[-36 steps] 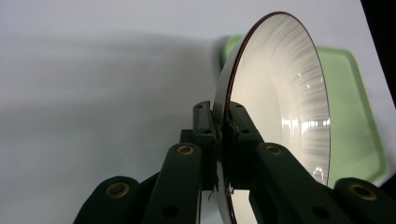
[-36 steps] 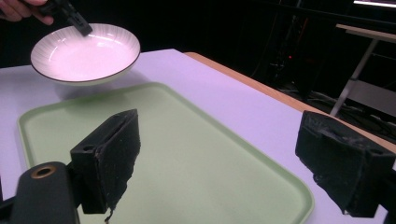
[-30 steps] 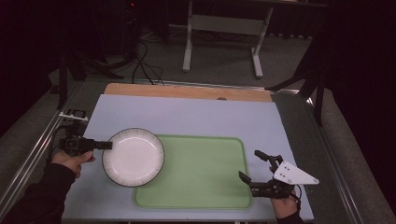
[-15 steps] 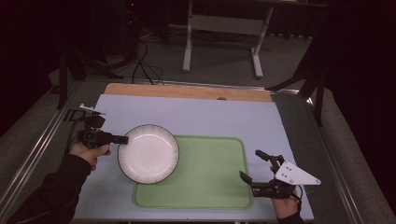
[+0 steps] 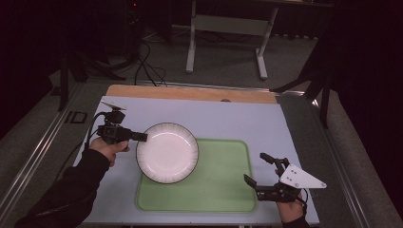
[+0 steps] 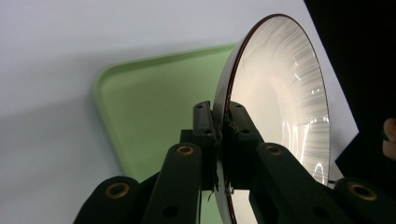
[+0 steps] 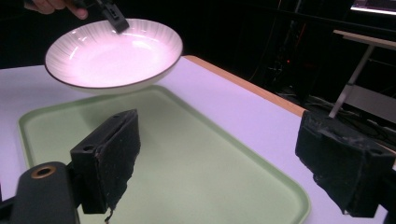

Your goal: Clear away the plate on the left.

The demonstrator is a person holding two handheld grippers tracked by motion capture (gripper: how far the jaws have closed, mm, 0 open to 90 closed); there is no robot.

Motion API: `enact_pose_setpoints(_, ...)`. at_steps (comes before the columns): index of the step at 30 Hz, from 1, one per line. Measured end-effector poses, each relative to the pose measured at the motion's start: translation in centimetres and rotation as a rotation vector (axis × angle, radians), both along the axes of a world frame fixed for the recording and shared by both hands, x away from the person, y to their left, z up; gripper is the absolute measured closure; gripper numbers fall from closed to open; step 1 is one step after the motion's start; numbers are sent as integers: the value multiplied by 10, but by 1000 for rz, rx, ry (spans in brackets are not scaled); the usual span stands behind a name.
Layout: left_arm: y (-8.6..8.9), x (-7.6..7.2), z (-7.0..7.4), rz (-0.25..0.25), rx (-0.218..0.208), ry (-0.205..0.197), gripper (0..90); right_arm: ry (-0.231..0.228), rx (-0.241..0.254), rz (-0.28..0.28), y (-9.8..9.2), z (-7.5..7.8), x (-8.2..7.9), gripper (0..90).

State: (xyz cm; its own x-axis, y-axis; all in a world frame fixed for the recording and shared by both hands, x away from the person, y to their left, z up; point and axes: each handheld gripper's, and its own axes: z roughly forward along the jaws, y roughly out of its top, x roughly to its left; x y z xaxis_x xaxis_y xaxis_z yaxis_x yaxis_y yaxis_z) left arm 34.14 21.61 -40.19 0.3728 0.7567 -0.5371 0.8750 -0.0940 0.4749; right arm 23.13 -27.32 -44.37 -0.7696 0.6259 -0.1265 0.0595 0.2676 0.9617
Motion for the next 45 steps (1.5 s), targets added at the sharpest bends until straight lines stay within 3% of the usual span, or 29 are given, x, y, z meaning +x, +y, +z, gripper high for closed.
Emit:
enact_pose_setpoints(14, -50, 14, 4, -69, -19, -3, 853, -5, 3, 0, -1, 0, 0, 138)
enact_pose_setpoints(26, -92, 21, -12, -119, -33, 19, 853, -7, 6, 2, -2, 0, 0, 137)
enact_pose_setpoints(45, -109, 26, -52, -123, -19, 72, 853, 4, 7, 3, -2, -1, 1, 138)
